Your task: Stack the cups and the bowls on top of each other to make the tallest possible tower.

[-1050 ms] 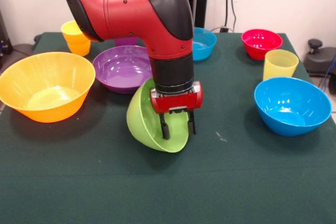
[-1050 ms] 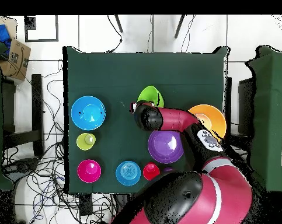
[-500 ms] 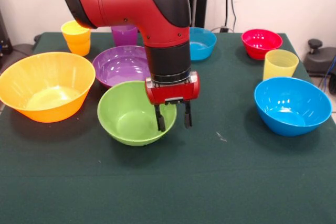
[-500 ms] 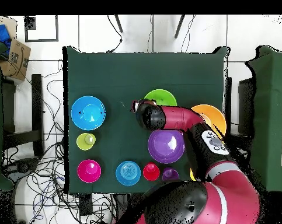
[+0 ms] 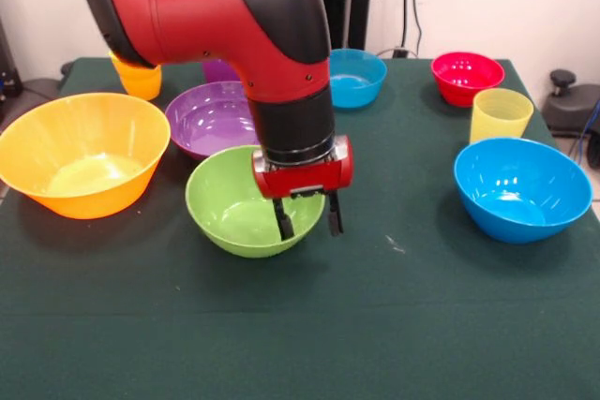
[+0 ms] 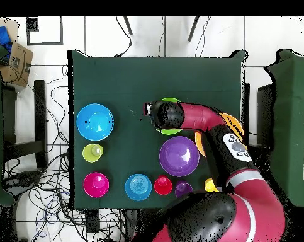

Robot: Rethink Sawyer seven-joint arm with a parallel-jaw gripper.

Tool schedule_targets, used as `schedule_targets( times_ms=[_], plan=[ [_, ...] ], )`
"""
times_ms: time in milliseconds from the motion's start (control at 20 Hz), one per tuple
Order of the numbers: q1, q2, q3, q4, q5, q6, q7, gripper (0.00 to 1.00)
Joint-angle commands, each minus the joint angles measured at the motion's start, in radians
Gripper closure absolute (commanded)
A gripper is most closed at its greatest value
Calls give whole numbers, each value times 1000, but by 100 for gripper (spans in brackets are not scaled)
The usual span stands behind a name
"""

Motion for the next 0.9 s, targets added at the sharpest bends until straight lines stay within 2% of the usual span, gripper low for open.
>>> schedule_targets(
  times_ms=[50, 450, 650, 900],
  plan=[
    [-21, 71, 137, -149, -81, 189, -315, 0],
    [-30, 41, 174, -99, -88, 192, -249, 0],
    [-18, -25, 173, -35, -89, 177, -183, 0],
    [14, -72, 174, 8, -67, 179, -105, 0]
  ],
)
